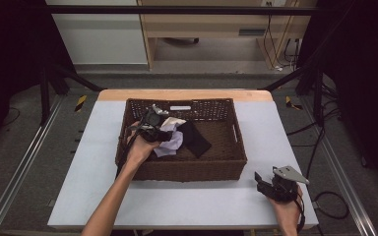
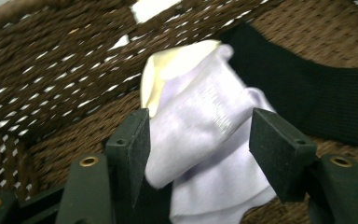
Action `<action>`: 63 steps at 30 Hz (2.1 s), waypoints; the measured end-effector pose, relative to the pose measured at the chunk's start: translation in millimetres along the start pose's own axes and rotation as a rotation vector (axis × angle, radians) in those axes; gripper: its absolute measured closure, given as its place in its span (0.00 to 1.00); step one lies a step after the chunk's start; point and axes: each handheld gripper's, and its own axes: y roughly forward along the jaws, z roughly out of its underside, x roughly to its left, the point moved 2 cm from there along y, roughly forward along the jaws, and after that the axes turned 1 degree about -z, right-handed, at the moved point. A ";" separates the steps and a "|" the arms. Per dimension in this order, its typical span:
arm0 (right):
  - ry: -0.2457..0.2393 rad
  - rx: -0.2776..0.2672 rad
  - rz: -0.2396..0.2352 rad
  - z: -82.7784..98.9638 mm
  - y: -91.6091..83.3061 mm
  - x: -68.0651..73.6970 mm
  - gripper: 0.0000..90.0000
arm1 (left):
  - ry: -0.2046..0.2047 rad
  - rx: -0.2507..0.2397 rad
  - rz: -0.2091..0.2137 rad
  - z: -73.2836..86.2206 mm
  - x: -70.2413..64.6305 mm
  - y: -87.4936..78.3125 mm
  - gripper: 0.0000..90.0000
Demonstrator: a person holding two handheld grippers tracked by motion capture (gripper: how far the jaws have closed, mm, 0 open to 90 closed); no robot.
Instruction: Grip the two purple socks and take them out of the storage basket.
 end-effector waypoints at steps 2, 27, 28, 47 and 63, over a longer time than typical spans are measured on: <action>-0.003 0.002 0.002 0.0 0.7 -0.1 0.33 | 0.033 0.018 -0.003 -4.3 -3.7 1.7 0.41; 0.001 0.003 0.011 1.1 -0.8 -3.0 0.33 | -0.032 -0.095 -0.013 -8.4 5.4 -20.7 0.95; 0.001 0.003 0.011 1.1 -0.8 -3.0 0.33 | -0.039 -0.126 -0.015 -8.1 7.4 -28.0 0.95; -0.008 -0.008 0.056 1.5 -1.2 -1.8 0.31 | -0.071 -0.448 0.118 19.6 0.4 -126.6 0.95; -0.015 -0.012 0.069 1.9 -1.1 -0.9 0.29 | -0.037 -0.526 0.171 52.3 -15.0 -183.4 0.95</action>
